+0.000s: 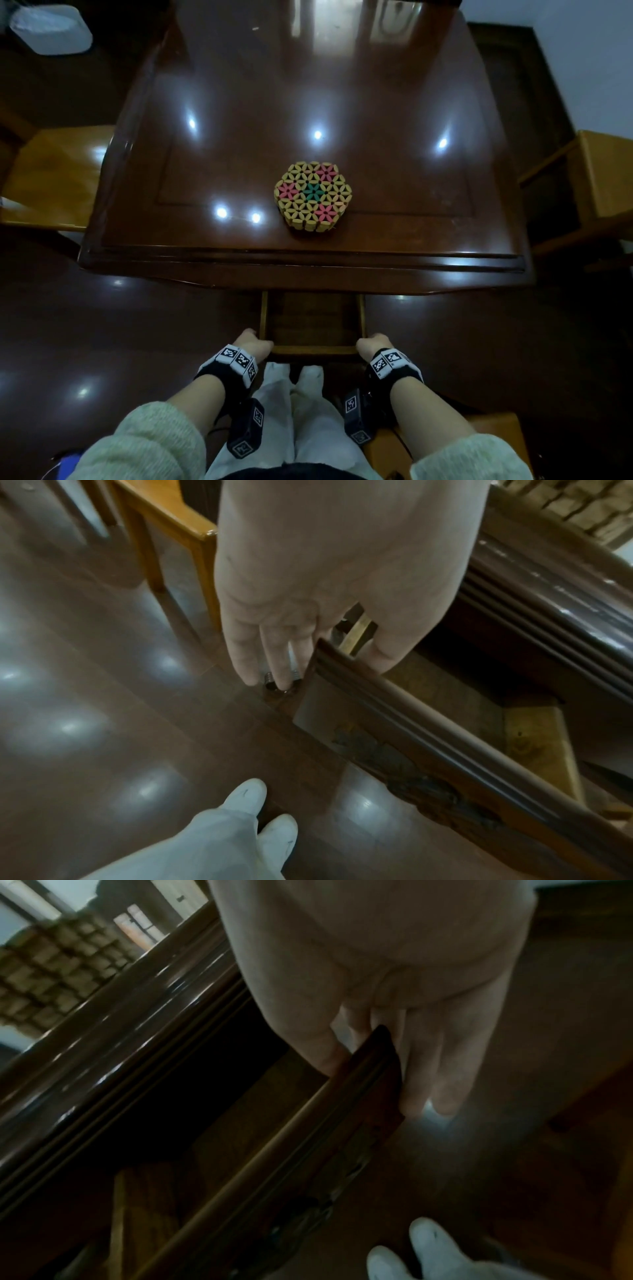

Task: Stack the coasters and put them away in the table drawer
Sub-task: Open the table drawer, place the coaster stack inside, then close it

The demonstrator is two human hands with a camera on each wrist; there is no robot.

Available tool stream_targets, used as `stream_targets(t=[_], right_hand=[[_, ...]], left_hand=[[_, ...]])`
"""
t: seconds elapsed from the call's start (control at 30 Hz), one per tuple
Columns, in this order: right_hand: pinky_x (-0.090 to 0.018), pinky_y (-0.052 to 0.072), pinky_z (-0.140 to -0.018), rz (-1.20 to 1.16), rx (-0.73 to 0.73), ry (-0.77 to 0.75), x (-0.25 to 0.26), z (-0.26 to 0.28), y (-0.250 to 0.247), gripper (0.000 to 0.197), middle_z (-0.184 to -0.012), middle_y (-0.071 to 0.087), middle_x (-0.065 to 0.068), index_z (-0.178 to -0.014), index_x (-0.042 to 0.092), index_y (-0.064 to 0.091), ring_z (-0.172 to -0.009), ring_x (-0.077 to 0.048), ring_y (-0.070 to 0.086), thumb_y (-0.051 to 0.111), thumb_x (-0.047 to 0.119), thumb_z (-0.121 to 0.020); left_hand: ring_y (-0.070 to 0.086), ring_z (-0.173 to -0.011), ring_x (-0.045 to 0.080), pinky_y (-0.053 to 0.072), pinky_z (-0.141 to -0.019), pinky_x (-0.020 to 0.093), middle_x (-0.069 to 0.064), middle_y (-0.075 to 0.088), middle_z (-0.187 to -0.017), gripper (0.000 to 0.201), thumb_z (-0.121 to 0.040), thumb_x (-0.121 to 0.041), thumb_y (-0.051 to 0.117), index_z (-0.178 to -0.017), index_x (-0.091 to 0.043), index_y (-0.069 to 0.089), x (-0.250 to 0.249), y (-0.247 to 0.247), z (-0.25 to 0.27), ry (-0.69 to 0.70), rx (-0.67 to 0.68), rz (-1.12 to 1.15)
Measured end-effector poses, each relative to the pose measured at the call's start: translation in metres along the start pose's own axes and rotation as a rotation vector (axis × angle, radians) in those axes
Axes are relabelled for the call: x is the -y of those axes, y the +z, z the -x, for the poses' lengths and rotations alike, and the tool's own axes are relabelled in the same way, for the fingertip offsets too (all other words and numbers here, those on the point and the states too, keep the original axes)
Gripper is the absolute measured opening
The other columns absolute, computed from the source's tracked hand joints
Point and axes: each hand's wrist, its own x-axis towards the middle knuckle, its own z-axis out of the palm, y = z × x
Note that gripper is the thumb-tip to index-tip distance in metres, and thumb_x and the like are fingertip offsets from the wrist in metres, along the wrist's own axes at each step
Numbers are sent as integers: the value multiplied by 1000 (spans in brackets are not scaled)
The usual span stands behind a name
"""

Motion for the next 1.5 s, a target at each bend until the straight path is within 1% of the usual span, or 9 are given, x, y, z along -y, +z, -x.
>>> stream_targets(t=[0.13, 0.37, 0.53, 0.63, 0.7, 0.8, 0.87, 1.13, 1.5], right_hand=[[-29, 44, -96, 125, 1, -41, 8, 15, -17, 44, -136, 54, -18, -137, -1, 45, -125, -30, 53, 47, 15, -97], [-28, 44, -83, 174, 0, -135, 38, 40, -48, 45, -128, 60, -16, -131, -1, 51, -117, -29, 59, 49, 26, -95], [-36, 59, -83, 43, -21, -276, 78, 31, -62, 39, -99, 72, -15, -116, 0, 62, -87, -28, 72, 53, 22, -84], [-28, 54, -57, -55, -61, -349, 106, 56, -75, 35, -87, 70, -11, -114, -2, 63, -63, -20, 65, 50, 21, -92], [-29, 52, -60, -90, -59, -390, 125, 63, -80, 36, -93, 69, -10, -116, 1, 60, -69, -20, 65, 47, 26, -94], [-42, 52, -94, -182, -62, -433, 152, 59, -83, 48, -113, 68, -14, -125, 2, 56, -100, -29, 65, 47, 38, -94], [-49, 46, -102, -232, -47, -451, 171, 50, -83, 58, -119, 63, -12, -129, 5, 53, -113, -31, 59, 48, 48, -91], [-44, 34, -111, -330, -78, -410, 227, 38, -82, 89, -154, 31, -14, -151, 9, 22, -139, -34, 36, 55, 60, -86], [-46, 42, -107, -203, -45, -398, 246, 20, -69, 95, -145, 46, -16, -145, 2, 34, -131, -33, 47, 81, 40, -72]], left_hand=[[50, -124, 30, 43, -88, 32, 16, 48, -137, 58, -91, -23, 57, -142, -4, 35, -13, -17, 10, 20, -19, -78], [62, -108, 28, 49, -85, 32, 12, 65, -119, 45, -91, -36, 52, -121, -3, 59, -40, -59, 29, 121, -44, -204], [60, -65, 22, 48, -60, 26, 9, 68, -84, 23, -92, -21, 51, -101, -4, 63, -74, -90, 42, 229, -71, -31], [59, -63, 22, 47, -60, 25, 9, 69, -83, 18, -90, -20, 51, -93, -7, 64, -96, -110, 43, 293, -153, 42], [61, -68, 24, 49, -63, 28, 11, 71, -92, 24, -90, -25, 50, -97, -8, 64, -111, -124, 40, 322, -205, 96], [66, -88, 33, 54, -82, 38, 17, 70, -104, 40, -83, -38, 47, -100, -7, 65, -134, -143, 27, 363, -253, 197], [64, -101, 36, 51, -90, 44, 20, 68, -110, 46, -80, -44, 49, -104, -8, 63, -150, -154, 21, 368, -267, 273], [46, -130, 28, 42, -106, 46, 10, 45, -144, 87, -75, -57, 68, -141, -10, 38, -199, -164, -10, 400, -136, 396], [64, -109, 23, 53, -94, 39, 7, 66, -121, 77, -65, -55, 77, -124, -9, 60, -216, -145, -28, 460, -151, 163]])
